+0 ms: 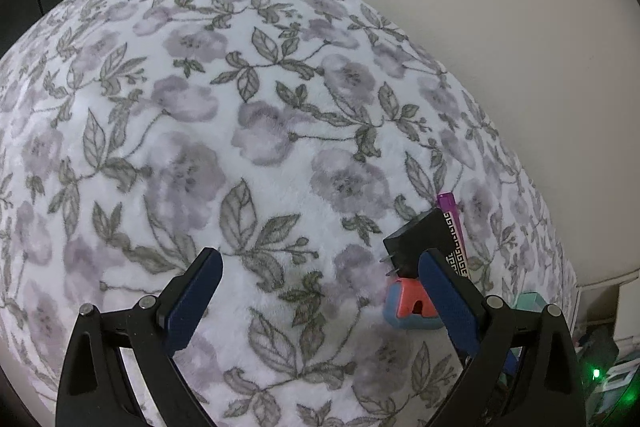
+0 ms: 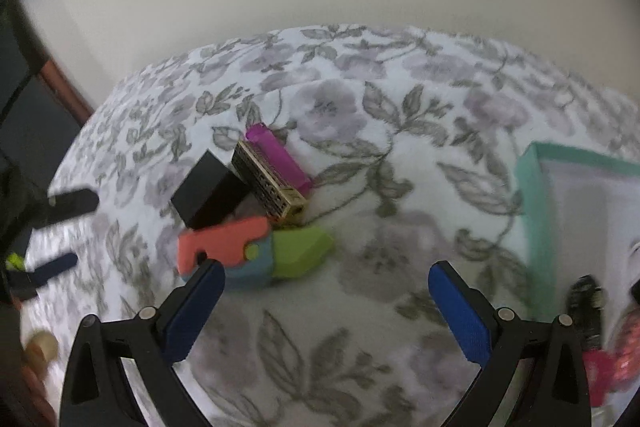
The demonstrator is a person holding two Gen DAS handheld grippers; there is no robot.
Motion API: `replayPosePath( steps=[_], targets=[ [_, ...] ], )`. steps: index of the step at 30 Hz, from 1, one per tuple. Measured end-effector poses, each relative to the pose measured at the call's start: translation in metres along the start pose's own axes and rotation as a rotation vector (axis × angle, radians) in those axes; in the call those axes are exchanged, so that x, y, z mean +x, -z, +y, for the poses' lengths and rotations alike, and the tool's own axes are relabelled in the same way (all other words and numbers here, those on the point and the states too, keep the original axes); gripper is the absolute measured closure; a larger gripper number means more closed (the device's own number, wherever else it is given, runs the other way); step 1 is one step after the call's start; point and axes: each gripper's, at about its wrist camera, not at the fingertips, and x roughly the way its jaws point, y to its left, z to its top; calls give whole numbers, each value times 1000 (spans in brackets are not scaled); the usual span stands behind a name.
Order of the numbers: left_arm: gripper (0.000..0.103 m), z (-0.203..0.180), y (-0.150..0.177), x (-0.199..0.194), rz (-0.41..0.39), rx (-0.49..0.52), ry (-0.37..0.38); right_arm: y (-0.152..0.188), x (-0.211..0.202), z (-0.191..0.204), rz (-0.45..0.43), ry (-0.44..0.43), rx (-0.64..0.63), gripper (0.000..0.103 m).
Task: Organize rigid objects
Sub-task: 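Move both tools over the toy pile beside the tray, then grasp the black charger plug with the left gripper while the right grasps the orange-blue block toy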
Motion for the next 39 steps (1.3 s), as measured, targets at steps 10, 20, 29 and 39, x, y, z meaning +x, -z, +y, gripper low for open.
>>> replayPosePath(
  steps=[10, 20, 29, 39],
  targets=[
    [4, 17, -6, 2, 11, -61, 33, -17, 32, 15, 38, 27, 149, 0],
    [4, 22, -7, 5, 28, -82, 47, -7, 46, 47, 51, 177, -76, 0],
    [4, 11, -3, 14, 73, -54, 111, 14, 29, 27, 62, 170, -212, 0],
    [4, -17, 4, 22, 69, 62, 111, 21, 14, -9, 27, 182, -167, 4]
  ],
)
